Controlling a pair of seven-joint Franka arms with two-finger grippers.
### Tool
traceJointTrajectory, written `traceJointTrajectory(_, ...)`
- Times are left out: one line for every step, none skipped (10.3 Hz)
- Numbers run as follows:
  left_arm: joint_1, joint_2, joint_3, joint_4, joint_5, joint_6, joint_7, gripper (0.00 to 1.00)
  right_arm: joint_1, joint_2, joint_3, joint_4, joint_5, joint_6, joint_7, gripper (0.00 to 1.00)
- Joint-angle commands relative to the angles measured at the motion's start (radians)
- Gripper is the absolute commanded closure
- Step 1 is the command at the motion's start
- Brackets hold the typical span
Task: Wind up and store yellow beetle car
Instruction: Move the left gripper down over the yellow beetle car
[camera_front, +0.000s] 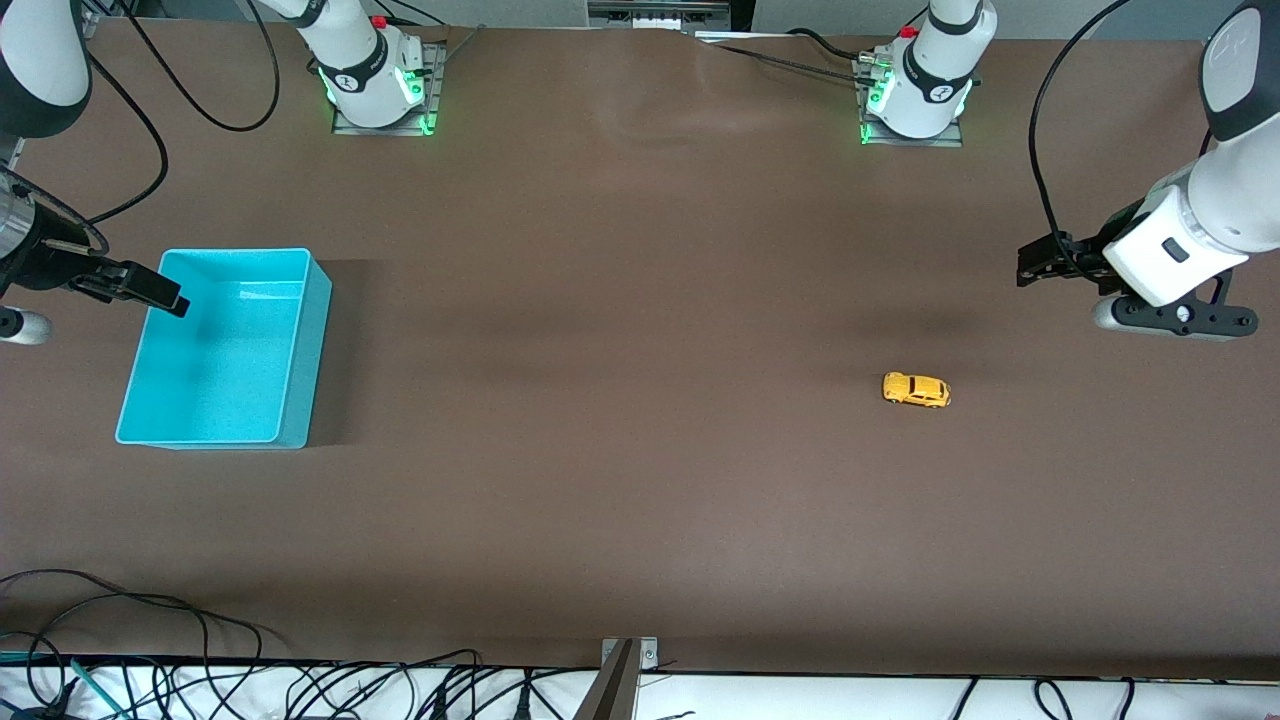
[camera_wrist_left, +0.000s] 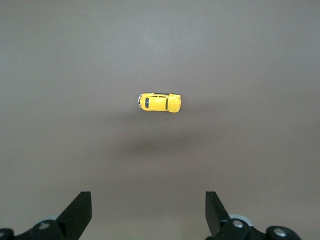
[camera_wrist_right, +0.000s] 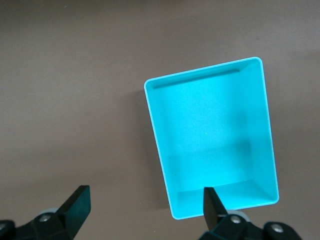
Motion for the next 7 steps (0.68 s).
traceJointTrajectory(-0.001, 0.028, -0.007, 0.030, 0.012, -0.020, 0.008, 0.00, -0.007, 0.006, -0.001, 0.014, 0.021, -0.006, -0.027, 0.00)
traceJointTrajectory(-0.001, 0.031, -0.007, 0.030, 0.012, -0.019, 0.061, 0.00, -0.007, 0.009, -0.001, 0.014, 0.023, -0.006, -0.027, 0.00)
traceJointTrajectory(0.000, 0.038, -0.007, 0.030, 0.012, -0.017, 0.148, 0.00, -0.006, 0.009, -0.001, 0.012, 0.023, -0.006, -0.027, 0.00)
traceJointTrajectory(0.005, 0.046, -0.007, 0.030, 0.016, -0.017, 0.233, 0.00, -0.007, 0.009, -0.001, 0.014, 0.023, -0.006, -0.029, 0.00)
traceJointTrajectory(0.008, 0.066, -0.005, 0.030, 0.019, -0.014, 0.311, 0.00, -0.006, 0.009, -0.003, 0.014, 0.023, -0.006, -0.027, 0.00)
traceJointTrajectory(0.011, 0.087, -0.005, 0.028, 0.026, -0.011, 0.421, 0.00, -0.007, 0.009, -0.001, 0.014, 0.023, -0.006, -0.027, 0.00)
traceJointTrajectory(0.011, 0.112, -0.005, 0.022, 0.026, 0.022, 0.530, 0.00, -0.006, 0.009, -0.003, 0.012, 0.023, -0.006, -0.027, 0.00)
